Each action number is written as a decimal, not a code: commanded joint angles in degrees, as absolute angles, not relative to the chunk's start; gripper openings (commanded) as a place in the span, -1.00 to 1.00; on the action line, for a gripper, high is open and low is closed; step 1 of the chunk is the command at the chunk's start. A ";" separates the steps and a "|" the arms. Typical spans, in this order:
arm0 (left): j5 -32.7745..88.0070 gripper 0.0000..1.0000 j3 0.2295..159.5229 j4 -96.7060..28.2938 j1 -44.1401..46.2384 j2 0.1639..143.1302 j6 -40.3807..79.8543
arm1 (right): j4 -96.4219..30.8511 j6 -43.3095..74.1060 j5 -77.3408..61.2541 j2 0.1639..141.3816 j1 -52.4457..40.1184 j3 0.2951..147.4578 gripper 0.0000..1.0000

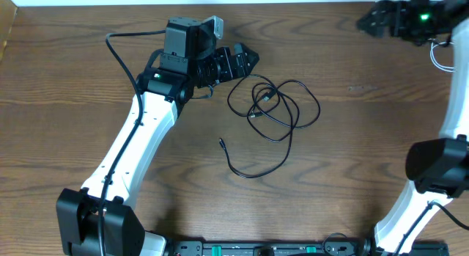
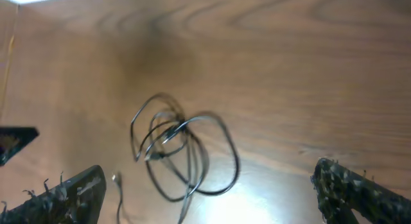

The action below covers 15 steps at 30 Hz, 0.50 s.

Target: Untangle cables

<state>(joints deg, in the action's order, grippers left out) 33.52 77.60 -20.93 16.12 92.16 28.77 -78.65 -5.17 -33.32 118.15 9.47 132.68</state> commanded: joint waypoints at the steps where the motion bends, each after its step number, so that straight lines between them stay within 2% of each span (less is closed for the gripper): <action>1: 37.41 0.89 77.23 -22.00 15.51 92.33 29.61 | -79.57 -6.61 -34.00 118.39 7.70 132.53 0.99; 6: 37.67 0.89 77.19 -24.25 14.44 92.51 24.03 | -80.07 -6.02 -33.30 118.39 6.94 132.53 0.99; 8: 33.10 0.70 77.19 -25.93 14.92 93.12 22.09 | -80.18 -5.50 -32.58 118.39 6.92 132.53 0.99; 10: 29.61 0.70 77.19 -27.33 15.86 94.37 21.10 | -80.20 -3.84 -30.83 118.39 6.92 132.53 0.99; 15: 28.82 0.70 77.19 -29.91 19.14 98.63 6.57 | -80.84 -3.25 -28.84 118.39 6.92 132.53 0.99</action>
<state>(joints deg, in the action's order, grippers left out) 31.14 77.56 -28.40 16.97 95.26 18.48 -80.53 -4.34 -30.41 118.15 7.20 132.66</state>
